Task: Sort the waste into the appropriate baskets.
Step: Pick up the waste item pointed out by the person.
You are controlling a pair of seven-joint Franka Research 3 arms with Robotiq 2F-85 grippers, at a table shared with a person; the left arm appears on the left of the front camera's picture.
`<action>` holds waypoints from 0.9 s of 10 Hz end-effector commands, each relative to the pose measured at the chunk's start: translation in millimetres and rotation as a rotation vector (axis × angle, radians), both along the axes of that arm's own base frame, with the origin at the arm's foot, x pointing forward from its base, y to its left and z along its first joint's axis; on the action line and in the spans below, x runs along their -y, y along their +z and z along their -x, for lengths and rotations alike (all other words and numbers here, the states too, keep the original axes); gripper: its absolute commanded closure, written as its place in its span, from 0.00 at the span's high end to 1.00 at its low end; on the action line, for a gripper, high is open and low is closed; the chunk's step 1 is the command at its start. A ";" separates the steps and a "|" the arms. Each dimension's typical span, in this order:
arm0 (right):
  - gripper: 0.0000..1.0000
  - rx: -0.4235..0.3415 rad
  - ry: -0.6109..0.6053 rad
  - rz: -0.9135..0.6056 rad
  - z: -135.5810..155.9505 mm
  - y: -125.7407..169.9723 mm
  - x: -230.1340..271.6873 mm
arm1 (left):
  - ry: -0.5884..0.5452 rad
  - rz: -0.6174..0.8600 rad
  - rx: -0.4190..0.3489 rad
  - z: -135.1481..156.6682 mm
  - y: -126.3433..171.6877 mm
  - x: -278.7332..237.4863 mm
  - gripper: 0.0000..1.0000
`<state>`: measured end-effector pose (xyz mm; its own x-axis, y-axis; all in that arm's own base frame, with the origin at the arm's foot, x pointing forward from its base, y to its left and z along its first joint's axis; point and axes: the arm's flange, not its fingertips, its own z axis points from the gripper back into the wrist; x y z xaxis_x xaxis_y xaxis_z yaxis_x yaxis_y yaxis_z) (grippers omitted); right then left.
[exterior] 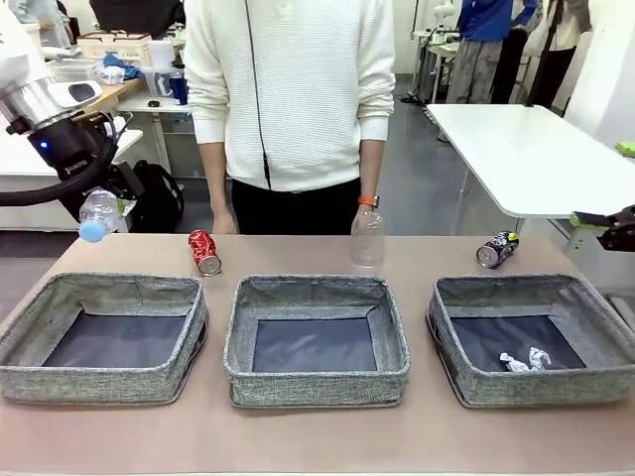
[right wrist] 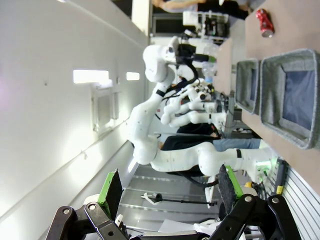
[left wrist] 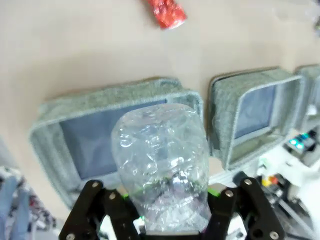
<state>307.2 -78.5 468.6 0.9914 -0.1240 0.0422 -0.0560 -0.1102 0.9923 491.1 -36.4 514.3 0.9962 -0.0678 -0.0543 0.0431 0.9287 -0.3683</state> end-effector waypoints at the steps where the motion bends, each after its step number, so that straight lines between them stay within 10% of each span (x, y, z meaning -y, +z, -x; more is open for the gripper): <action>1: 1.00 -0.012 0.000 -0.019 0.2 6.5 0.6 | 0.222 -0.104 -0.049 41.0 66.0 51.8 0.00; 3: 1.00 -0.012 0.000 -0.019 0.2 6.5 0.6 | 0.279 -0.098 0.002 74.5 111.9 116.9 0.00; 9: 1.00 -0.012 0.000 -0.019 0.2 6.5 0.6 | -0.067 -0.095 0.014 104.1 216.4 284.9 0.00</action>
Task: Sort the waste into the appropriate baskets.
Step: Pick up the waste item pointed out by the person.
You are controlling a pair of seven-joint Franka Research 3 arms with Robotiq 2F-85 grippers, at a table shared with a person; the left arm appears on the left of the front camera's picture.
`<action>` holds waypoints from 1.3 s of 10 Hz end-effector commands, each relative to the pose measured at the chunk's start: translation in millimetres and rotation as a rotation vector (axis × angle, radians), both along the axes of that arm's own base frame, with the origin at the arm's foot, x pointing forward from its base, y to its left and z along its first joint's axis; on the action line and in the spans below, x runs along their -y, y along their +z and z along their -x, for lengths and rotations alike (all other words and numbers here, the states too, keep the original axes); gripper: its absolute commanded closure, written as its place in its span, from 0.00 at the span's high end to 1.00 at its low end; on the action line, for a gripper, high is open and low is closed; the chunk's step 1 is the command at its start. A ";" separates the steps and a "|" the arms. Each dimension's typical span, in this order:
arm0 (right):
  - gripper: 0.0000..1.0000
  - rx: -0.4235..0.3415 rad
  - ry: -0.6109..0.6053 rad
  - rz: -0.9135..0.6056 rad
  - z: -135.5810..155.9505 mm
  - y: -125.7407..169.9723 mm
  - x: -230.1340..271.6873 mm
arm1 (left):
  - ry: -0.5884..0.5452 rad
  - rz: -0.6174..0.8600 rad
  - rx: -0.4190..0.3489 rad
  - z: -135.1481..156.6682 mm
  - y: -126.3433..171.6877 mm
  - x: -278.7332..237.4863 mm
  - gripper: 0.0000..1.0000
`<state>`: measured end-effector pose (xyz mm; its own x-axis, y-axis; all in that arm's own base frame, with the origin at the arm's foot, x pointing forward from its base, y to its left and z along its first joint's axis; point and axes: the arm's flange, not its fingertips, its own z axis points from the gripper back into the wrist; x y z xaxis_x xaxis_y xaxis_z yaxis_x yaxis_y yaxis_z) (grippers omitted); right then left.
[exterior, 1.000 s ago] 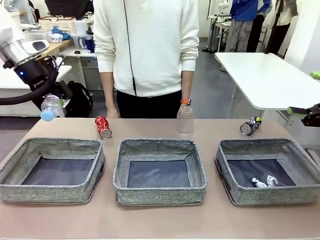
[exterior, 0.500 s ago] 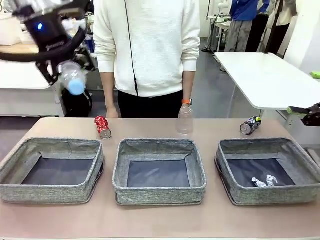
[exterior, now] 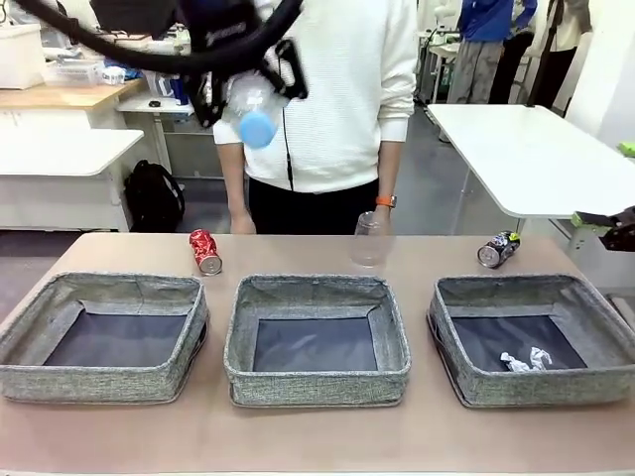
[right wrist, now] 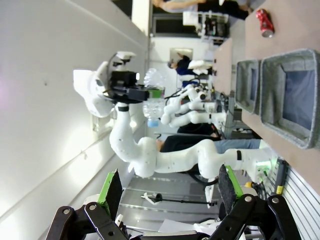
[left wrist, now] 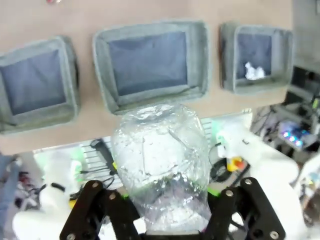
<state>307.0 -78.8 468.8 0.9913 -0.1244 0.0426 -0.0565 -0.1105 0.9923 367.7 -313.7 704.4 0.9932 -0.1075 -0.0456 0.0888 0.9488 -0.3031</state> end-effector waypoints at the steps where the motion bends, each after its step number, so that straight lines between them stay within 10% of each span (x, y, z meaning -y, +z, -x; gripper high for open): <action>1: 1.00 -0.012 0.000 -0.019 0.0 6.3 0.3 | -0.032 -0.023 0.005 -21.8 37.9 23.1 0.00; 13: 1.00 -0.012 0.000 -0.019 0.0 6.3 0.3 | -0.052 0.045 -0.015 -32.5 42.4 51.5 0.00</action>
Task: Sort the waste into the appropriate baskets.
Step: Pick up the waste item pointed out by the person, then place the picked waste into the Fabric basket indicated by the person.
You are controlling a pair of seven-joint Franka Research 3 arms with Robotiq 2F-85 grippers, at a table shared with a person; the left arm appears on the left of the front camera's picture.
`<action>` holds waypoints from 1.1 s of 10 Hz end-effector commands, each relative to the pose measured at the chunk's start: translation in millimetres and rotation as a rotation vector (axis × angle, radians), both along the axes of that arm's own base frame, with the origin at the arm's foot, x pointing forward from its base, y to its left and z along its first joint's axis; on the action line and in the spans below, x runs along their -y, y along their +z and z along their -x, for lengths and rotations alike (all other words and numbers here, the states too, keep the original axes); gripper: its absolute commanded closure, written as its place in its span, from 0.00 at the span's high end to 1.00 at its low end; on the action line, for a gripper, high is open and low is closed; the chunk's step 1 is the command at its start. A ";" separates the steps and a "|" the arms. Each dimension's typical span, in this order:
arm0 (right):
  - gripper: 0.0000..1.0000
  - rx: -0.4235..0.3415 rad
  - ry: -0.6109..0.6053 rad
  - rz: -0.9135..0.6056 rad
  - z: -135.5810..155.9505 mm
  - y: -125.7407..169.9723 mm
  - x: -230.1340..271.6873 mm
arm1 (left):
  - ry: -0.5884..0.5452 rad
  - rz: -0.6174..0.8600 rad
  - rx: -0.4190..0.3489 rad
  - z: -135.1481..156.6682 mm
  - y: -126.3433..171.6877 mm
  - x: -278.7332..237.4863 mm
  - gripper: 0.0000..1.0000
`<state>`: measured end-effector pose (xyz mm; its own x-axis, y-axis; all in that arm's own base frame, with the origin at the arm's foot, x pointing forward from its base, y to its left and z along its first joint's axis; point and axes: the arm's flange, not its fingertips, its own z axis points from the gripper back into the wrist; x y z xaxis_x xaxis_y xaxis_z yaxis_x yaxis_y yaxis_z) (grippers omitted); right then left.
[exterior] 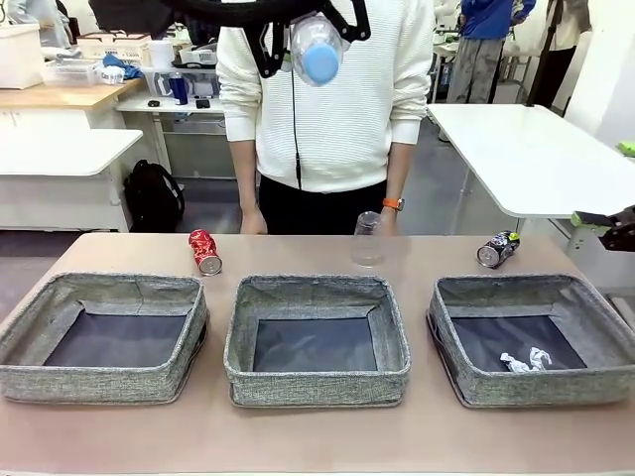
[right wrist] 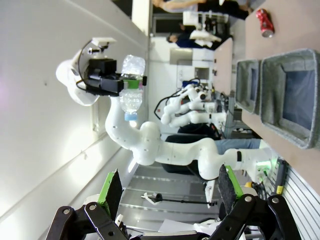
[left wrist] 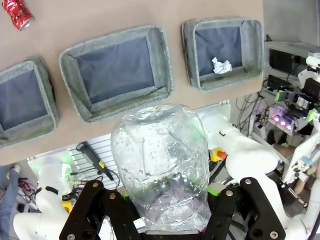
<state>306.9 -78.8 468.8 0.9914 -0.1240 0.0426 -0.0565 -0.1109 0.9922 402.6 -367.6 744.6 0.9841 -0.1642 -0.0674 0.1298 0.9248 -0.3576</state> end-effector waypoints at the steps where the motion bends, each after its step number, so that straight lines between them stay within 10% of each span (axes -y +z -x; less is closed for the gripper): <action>1: 1.00 -0.012 0.000 -0.019 0.0 6.3 0.4 | 0.002 -0.010 0.015 2.5 2.2 -2.5 0.00; 11: 1.00 -0.012 0.000 -0.019 0.0 6.3 0.4 | 0.002 -0.010 0.015 2.5 2.2 -2.5 0.00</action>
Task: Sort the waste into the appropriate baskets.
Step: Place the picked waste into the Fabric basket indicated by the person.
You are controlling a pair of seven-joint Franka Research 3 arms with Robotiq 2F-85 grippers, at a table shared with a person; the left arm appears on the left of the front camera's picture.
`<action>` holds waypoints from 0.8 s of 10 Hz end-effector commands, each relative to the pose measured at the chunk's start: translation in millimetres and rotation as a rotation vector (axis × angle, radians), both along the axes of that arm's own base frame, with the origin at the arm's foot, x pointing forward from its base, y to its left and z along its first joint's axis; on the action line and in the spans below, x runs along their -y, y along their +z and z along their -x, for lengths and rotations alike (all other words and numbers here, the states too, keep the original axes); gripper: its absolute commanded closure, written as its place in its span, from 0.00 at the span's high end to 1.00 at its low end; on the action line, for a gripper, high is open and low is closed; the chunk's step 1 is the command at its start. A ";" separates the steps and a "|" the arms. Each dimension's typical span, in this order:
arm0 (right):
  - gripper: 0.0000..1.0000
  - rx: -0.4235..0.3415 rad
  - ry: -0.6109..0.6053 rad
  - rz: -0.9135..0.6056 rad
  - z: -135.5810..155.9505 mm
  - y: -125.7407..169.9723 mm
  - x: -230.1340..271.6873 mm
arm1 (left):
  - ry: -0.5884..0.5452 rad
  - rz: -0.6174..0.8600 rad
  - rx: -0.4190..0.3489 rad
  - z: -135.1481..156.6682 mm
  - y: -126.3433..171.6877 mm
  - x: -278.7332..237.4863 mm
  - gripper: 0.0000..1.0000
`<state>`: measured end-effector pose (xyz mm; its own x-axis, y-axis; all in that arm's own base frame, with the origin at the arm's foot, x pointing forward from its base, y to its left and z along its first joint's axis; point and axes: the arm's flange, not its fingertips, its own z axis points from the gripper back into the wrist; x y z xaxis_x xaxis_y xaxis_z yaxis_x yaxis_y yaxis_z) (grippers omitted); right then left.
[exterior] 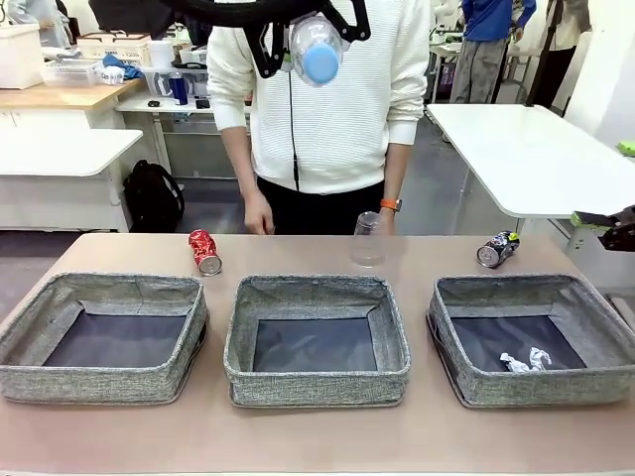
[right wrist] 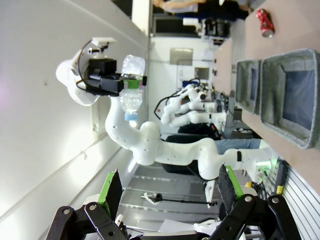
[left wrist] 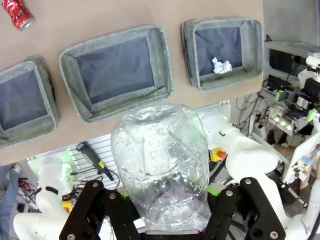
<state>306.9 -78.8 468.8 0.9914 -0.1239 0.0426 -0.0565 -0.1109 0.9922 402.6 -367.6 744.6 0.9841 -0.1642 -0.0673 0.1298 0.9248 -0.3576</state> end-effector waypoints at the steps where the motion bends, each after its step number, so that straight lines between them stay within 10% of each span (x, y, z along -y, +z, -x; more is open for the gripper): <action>1: 1.00 -0.012 0.000 -0.019 0.0 6.3 0.4 | 0.002 -0.010 0.015 2.5 2.2 -2.5 0.00; 8: 1.00 -0.012 0.000 -0.019 0.0 6.3 0.4 | 0.002 -0.010 0.015 2.5 2.2 -2.5 0.00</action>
